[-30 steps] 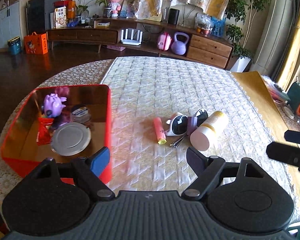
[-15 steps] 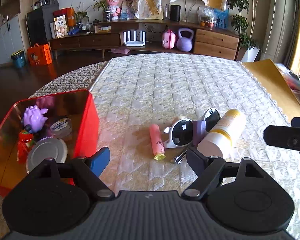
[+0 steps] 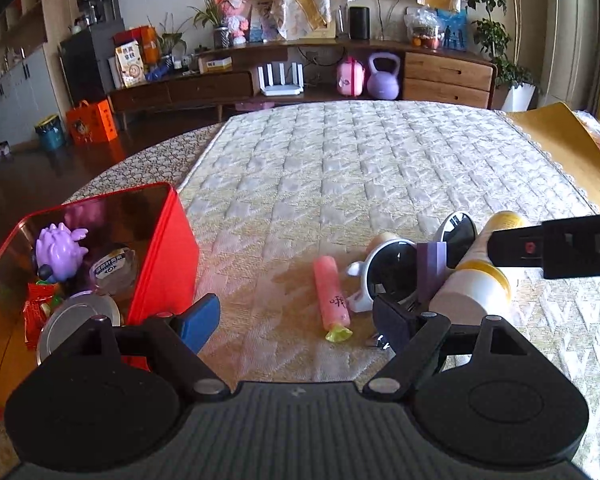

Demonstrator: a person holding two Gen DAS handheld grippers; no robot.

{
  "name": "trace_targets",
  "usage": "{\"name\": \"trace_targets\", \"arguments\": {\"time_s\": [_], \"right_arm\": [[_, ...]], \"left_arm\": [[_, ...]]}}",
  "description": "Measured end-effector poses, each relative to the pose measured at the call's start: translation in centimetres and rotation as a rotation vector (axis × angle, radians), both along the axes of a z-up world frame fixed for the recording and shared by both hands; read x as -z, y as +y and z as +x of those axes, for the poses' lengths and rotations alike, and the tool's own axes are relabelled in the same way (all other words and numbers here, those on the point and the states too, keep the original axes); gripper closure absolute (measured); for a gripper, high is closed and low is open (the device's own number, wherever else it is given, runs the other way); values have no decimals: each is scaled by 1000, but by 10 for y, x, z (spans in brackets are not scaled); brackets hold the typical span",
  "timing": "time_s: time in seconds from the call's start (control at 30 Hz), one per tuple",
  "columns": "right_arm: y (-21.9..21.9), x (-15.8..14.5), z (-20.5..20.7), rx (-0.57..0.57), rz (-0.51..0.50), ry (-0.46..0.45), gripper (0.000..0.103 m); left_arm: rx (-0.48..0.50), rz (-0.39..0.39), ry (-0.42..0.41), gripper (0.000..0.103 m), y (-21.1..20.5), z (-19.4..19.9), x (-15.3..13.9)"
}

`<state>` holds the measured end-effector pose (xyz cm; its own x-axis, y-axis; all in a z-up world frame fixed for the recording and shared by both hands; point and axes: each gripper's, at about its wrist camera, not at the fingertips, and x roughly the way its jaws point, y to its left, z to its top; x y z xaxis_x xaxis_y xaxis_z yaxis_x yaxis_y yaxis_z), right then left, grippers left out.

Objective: Organize rigid objects
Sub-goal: 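Move the left tool to the pink lip balm while the right tool approaches the DHA bottle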

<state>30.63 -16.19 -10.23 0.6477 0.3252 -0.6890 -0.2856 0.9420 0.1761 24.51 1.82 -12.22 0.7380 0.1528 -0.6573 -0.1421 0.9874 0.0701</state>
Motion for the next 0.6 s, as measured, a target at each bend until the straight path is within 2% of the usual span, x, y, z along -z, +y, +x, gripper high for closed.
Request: {"name": "trace_targets", "arguments": {"time_s": [0.13, 0.27, 0.3, 0.43, 0.6], "right_arm": [[1, 1, 0, -1, -1, -1, 4], [2, -1, -2, -5, 5, -1, 4], [2, -1, -3, -8, 4, -4, 4], [1, -4, -3, -12, 2, -8, 5], [4, -4, -3, -16, -1, -5, 7]], "left_arm": [[-14, -6, -29, 20, -4, -5, -1], [-44, -53, -68, 20, -8, -16, -4], [-52, -38, -83, 20, -11, -20, -5], [-57, -33, -108, 32, -17, -26, -9], [-105, -63, -46, 50, -7, -15, -2]]}}
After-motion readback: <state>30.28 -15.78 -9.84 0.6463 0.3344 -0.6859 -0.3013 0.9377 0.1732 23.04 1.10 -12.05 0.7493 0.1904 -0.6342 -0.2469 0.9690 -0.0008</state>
